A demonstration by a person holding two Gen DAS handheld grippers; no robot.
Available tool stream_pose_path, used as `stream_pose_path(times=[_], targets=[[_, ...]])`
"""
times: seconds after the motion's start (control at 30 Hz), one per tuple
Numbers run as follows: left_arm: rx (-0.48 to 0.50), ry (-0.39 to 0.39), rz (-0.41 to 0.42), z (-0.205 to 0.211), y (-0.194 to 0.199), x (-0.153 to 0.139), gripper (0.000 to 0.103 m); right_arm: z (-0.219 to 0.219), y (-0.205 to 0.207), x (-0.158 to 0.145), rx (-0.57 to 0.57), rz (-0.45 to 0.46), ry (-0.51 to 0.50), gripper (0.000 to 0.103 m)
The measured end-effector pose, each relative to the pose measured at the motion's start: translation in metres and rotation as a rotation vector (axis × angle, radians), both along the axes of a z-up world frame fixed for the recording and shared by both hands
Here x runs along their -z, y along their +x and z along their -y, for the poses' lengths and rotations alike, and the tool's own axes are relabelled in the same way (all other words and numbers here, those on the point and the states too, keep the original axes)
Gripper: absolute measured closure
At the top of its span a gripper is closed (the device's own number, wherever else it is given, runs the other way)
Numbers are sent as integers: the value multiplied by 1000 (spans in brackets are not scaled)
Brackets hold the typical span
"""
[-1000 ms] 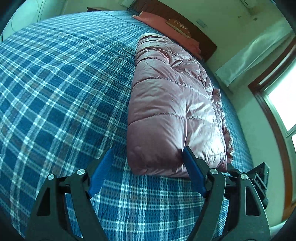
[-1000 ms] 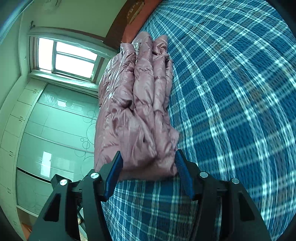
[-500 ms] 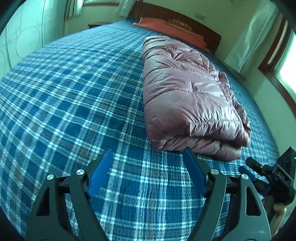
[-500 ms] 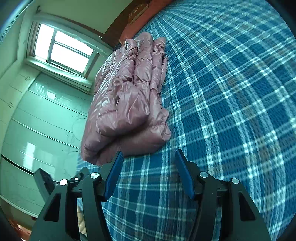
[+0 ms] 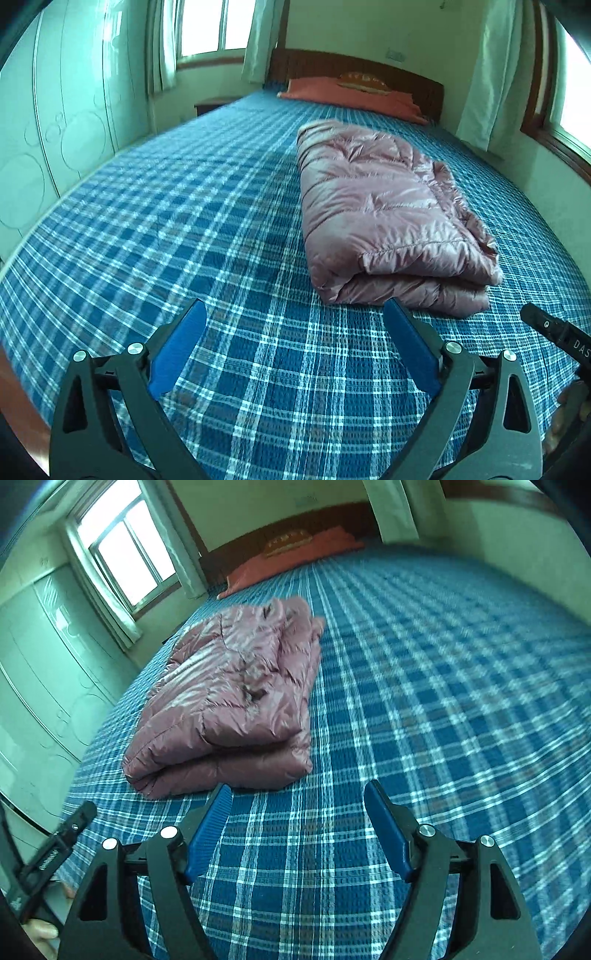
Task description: Fold large clothes
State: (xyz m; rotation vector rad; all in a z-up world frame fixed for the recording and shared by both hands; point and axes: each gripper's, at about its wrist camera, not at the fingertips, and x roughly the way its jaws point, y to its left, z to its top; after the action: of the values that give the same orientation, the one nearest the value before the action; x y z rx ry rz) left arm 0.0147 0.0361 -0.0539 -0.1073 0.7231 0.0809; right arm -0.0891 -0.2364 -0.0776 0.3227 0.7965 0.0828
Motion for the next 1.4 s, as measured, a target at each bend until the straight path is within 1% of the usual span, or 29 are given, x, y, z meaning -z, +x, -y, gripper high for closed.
stream_pose_path(times=[0.07,0.1,0.17,0.2,0.3,0.47,0.53,0.7,1.4], targets=[[-1,15,24,3,-6,-9,6,-8,-6,-11,7,24,-45,29],[-2,16,33,3,-9,-12,6,-9,-2,-14,10,33,-59,29],[-2,9,50,4,-14,-20,6,-15,-10,-24,8,58,-87,29],[-4,8,56,4,-16,-23,6,-15,-3,-29,11,67,-97,29],[-3,3,78,5,-23,-34,6,-19,-11,-40,10,94,-127,27],[-7,-1,100,7,-31,-44,6,-30,-9,-53,6,125,-158,27],[-6,10,111,10,-33,-46,6,-32,-10,-54,4,134,-165,27],[-3,6,115,13,-36,-48,6,-37,-13,-56,2,149,-191,27],[-7,3,110,14,-38,-47,6,-45,-13,-58,-3,165,-205,26]])
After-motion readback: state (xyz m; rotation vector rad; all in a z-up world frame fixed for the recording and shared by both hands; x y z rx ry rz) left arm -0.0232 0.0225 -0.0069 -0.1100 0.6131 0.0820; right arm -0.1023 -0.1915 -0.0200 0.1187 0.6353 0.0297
